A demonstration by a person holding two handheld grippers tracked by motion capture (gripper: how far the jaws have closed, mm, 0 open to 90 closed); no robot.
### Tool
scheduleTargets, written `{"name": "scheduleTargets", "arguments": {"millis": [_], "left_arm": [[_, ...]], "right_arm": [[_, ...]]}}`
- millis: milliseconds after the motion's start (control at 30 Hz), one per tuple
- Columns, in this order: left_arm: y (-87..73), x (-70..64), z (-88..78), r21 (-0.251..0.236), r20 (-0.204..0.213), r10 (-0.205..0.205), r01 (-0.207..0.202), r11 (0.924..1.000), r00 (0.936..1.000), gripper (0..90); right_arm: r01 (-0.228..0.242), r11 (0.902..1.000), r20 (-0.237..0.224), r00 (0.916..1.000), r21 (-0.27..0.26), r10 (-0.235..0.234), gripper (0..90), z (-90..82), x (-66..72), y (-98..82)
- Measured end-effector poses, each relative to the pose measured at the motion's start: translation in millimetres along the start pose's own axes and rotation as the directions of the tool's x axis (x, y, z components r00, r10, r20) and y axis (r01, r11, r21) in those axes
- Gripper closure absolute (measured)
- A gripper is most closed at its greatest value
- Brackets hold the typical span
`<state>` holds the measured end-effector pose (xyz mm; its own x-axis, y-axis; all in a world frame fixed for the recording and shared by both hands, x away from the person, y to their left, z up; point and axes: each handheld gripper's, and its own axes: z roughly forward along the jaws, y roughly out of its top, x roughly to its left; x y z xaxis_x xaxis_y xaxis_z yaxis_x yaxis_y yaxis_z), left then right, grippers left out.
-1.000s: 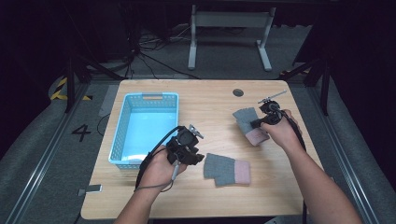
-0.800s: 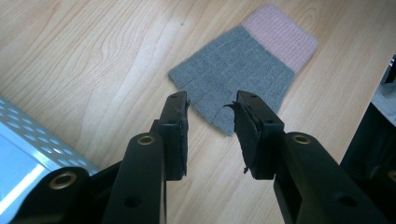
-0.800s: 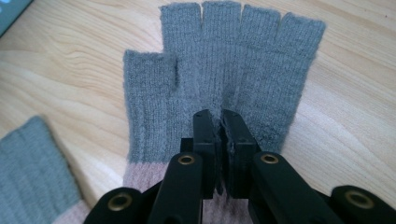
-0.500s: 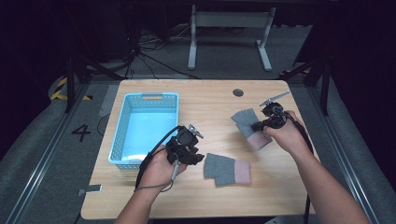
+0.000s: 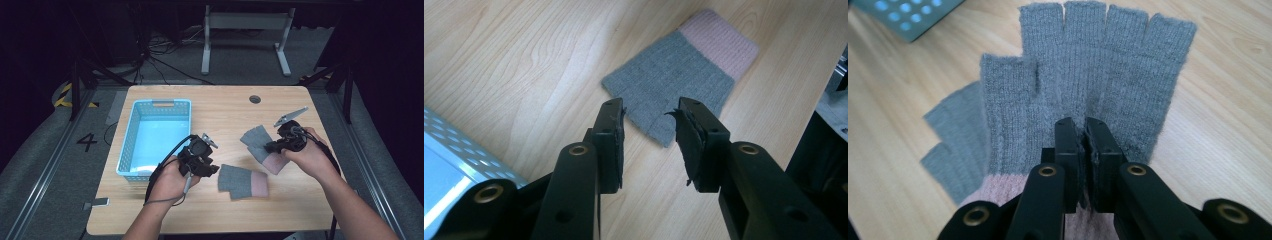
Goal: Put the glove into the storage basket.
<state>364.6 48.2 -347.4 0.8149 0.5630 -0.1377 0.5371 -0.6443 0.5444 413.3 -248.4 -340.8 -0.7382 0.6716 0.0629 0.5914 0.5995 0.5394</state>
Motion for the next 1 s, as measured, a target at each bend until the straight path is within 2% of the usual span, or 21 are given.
{"name": "scheduleTargets", "arguments": {"millis": [200,367,500,767,1000], "left_arm": [[0.1,-0.5,-0.3,0.001,0.003,0.003,-0.003,1.0,1.0,63.9],[0.1,-0.6,-0.4,0.005,0.026,-0.014,0.014,0.9999,0.9996,65.8],[0.2,-1.0,-0.9,0.003,0.032,-0.015,0.015,0.9999,0.9994,66.0],[-4.4,-0.9,-2.3,0.012,0.027,-0.026,0.026,0.9996,0.9993,65.8],[-8.7,0.3,-5.4,0.015,0.063,-0.048,0.047,0.9988,0.9969,70.7]], "right_arm": [[0.049,0.9988,-0.038,0.9981,0.01,-0.048,85.3,-2.8,16.0,-2.1],[0.109,0.994,-0.062,0.9922,0.01,-0.108,85.1,1.2,24.4,-4.3],[0.126,0.9918,-0.082,0.9889,0.021,-0.124,85.1,7.1,29.5,-5.6],[0.193,0.98,-0.139,0.9729,0.049,-0.184,85.1,23.6,43.5,-5.1],[0.23,0.9706,-0.17,0.9618,0.071,-0.215,85.1,36.9,50.9,-5.3]]}}
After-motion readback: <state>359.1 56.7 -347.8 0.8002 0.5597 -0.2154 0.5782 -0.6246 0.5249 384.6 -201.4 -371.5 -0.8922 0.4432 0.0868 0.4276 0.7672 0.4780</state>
